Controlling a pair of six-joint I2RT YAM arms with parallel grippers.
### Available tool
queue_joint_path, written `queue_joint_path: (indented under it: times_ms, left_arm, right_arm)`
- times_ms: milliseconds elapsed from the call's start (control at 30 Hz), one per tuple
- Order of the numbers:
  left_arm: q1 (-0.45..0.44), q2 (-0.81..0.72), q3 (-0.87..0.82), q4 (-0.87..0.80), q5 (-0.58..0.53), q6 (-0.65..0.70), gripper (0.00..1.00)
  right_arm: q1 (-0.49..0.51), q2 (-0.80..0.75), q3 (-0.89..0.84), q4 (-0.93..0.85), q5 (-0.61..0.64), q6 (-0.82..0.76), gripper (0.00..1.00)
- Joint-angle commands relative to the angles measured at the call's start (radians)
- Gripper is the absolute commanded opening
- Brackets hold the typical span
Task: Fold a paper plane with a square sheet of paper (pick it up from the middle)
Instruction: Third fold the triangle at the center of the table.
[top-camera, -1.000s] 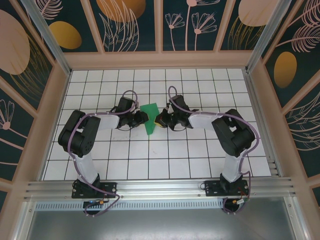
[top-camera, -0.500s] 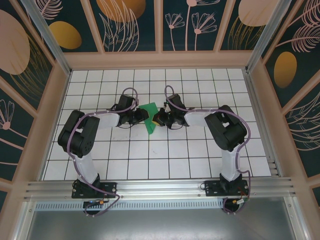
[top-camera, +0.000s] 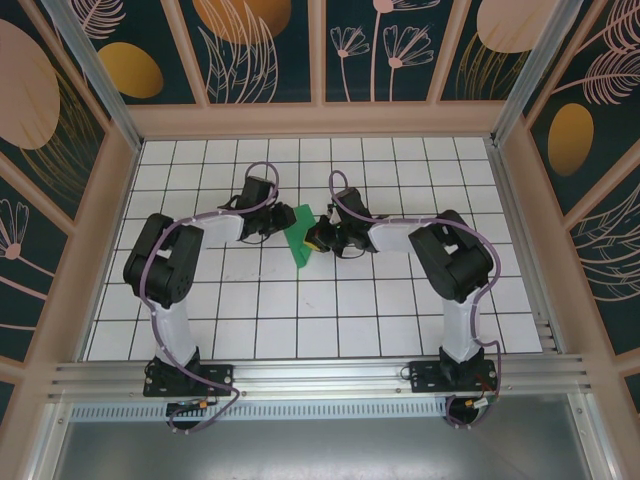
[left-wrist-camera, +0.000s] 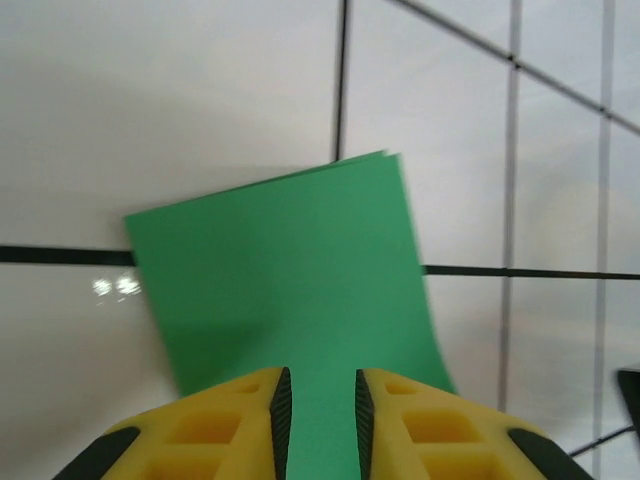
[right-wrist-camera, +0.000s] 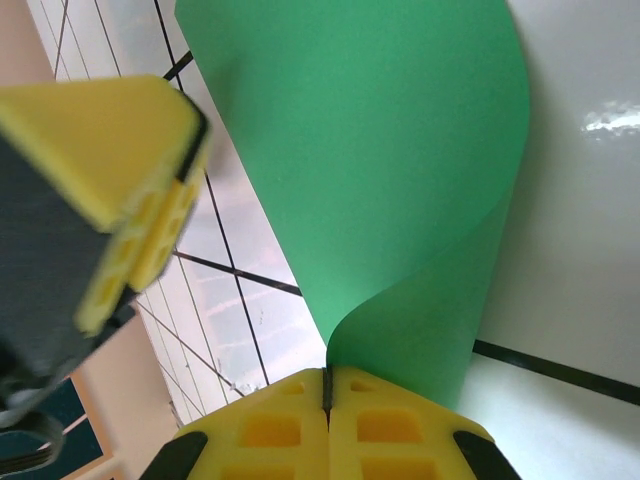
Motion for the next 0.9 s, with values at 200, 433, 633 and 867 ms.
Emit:
queue_joint_path:
  times_ms: [200,433,633,867]
  left_arm:
    - [0.006,0.042,0.021,-0.068,-0.02,0.033,0.23]
    - [0.006,0.048,0.024,-0.074,-0.019,0.038,0.23]
    - [0.006,0.05,0.025,-0.075,-0.016,0.041,0.23]
    - [0.006,0.05,0.024,-0.076,-0.009,0.044,0.23]
  right_arm:
    - [0.008,0.058,0.062,0.075,-0.01,0.017,0.05]
    - [0.01,0.082,0.079,0.083,-0.014,0.016,0.05]
    - [0.01,0.099,0.088,0.085,-0.011,0.014,0.05]
    - [0.01,0.115,0.095,0.085,-0.011,0.007,0.05]
